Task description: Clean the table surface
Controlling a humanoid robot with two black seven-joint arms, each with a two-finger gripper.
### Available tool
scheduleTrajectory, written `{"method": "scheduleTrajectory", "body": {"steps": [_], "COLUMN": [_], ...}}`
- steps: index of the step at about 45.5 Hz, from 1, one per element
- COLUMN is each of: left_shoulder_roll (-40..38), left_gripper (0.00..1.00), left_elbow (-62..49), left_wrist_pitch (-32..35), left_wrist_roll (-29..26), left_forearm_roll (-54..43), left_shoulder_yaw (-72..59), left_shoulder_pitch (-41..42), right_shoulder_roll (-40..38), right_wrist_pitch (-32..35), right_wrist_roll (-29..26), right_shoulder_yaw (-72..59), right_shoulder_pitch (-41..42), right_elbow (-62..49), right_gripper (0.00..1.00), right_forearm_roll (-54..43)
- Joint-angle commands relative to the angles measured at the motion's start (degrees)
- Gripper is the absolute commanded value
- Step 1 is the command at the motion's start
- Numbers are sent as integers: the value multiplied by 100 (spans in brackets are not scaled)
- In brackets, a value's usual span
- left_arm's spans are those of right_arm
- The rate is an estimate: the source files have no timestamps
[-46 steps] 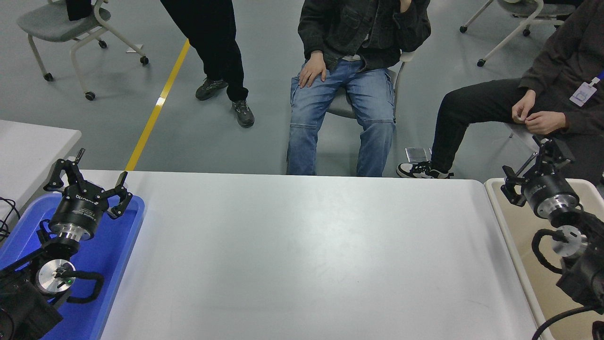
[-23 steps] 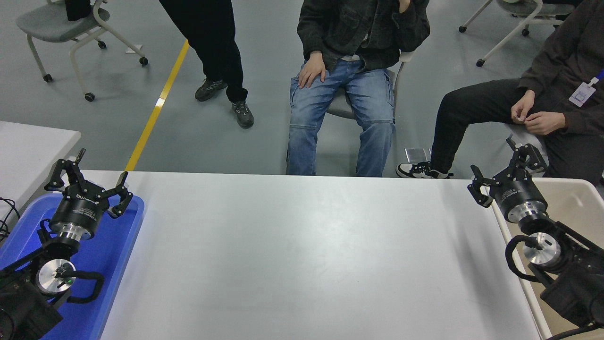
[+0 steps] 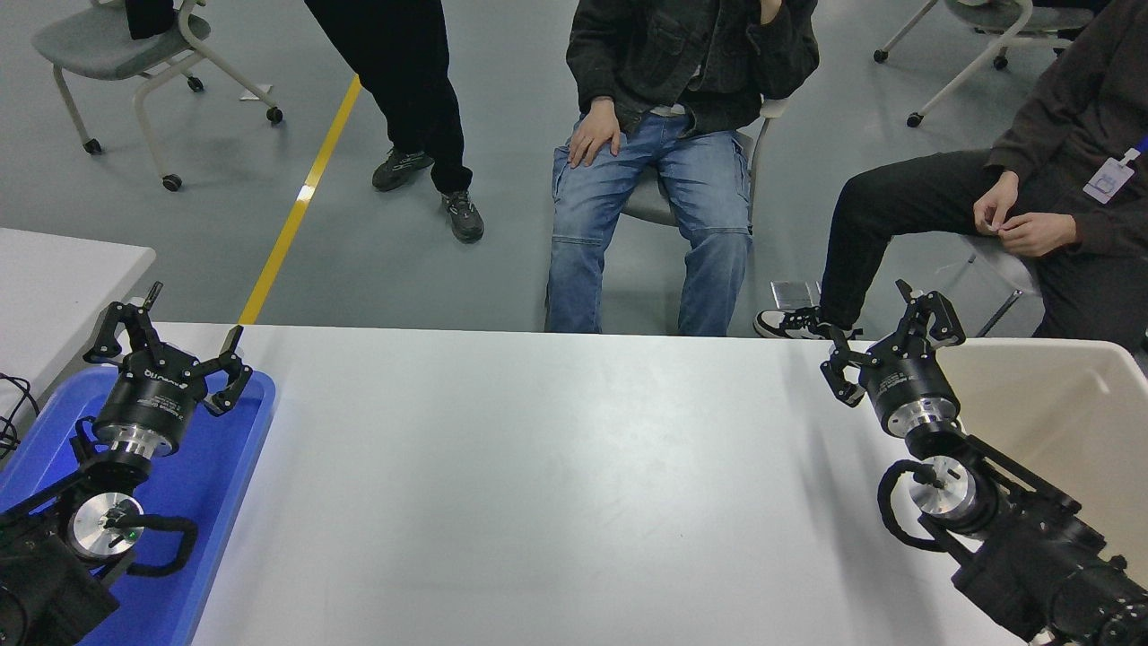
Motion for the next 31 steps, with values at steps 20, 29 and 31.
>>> {"method": "scheduleTrajectory", "body": {"steps": [20, 29, 31], "left_shoulder_roll": [0, 0, 0], "left_gripper": [100, 100, 100], "left_elbow": [-3, 6, -3], "left_wrist_pitch": [0, 0, 0], "left_wrist_roll": [0, 0, 0], "left_forearm_roll": [0, 0, 0], "left_shoulder_yaw": [0, 0, 0], "left_shoulder_pitch": [0, 0, 0], "right_shoulder_roll": [-175, -192, -201], "right_wrist_pitch": [-3, 15, 15], "right_wrist_roll": [515, 523, 523], "right_shoulder_yaw": [-55, -55, -55], "right_shoulder_pitch": [-308, -325, -343], "right_elbow": [-309, -283, -283], "right_gripper": [99, 99, 99], "right_forearm_roll": [-576, -576, -576]}}
